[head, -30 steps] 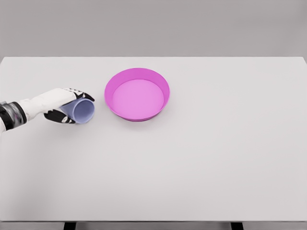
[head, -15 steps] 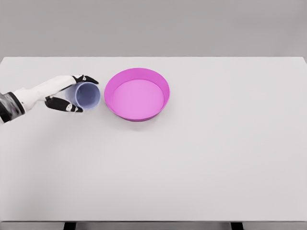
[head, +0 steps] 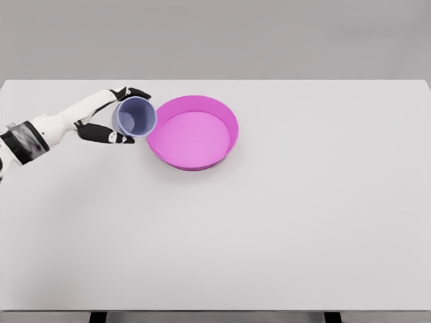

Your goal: Flip the cup with left arm and place it on the plate

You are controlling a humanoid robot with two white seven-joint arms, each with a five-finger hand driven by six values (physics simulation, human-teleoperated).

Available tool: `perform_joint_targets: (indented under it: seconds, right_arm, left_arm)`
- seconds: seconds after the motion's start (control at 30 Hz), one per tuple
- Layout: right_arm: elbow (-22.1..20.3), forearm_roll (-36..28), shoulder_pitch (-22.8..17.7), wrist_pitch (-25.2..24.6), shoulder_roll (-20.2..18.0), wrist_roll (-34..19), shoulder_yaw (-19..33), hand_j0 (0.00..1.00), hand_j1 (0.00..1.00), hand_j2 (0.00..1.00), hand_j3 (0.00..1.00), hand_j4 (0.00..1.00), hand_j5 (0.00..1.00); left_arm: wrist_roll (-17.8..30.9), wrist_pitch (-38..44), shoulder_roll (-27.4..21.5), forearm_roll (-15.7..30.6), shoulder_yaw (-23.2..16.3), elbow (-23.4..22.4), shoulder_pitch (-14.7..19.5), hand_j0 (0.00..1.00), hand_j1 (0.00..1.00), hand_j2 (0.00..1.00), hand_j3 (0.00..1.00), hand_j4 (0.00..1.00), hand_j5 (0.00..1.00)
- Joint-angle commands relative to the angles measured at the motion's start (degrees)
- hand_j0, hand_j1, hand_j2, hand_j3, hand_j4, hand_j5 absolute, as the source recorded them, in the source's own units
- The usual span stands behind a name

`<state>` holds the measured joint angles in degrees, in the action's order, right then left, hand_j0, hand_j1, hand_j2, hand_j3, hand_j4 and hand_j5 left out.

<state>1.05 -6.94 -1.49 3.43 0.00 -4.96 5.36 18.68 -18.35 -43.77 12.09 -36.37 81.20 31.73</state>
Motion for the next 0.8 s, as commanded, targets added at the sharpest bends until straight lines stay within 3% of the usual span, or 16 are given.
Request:
perform_joint_targets:
  seconds: [0.0,0.17,0.77]
  right_arm:
    - [0.0,0.0,0.0,0.0,0.0,0.0,0.0,1.00,1.00,1.00,1.00,1.00,1.00]
    - [0.0,0.0,-0.1,0.0,0.0,-0.1,0.0,1.00,1.00,1.00,1.00,1.00,1.00]
    - [0.0,0.0,0.0,0.0,0.0,0.0,0.0,1.00,1.00,1.00,1.00,1.00,1.00]
  left_arm:
    - [0.0,0.0,1.0,2.3,0.1,-0.6,0.0,0.77,0.77,0.77,0.77,0.77,0.77]
    - [0.0,-0.1,2.7,6.7,0.2,-0.7,0.4,0.77,0.77,0.77,0.77,0.77,0.77]
    - [0.0,-0.3,11.5,14.5,1.1,-5.2,0.8,0.80,0.80,0.80,0.80,0.80,0.80]
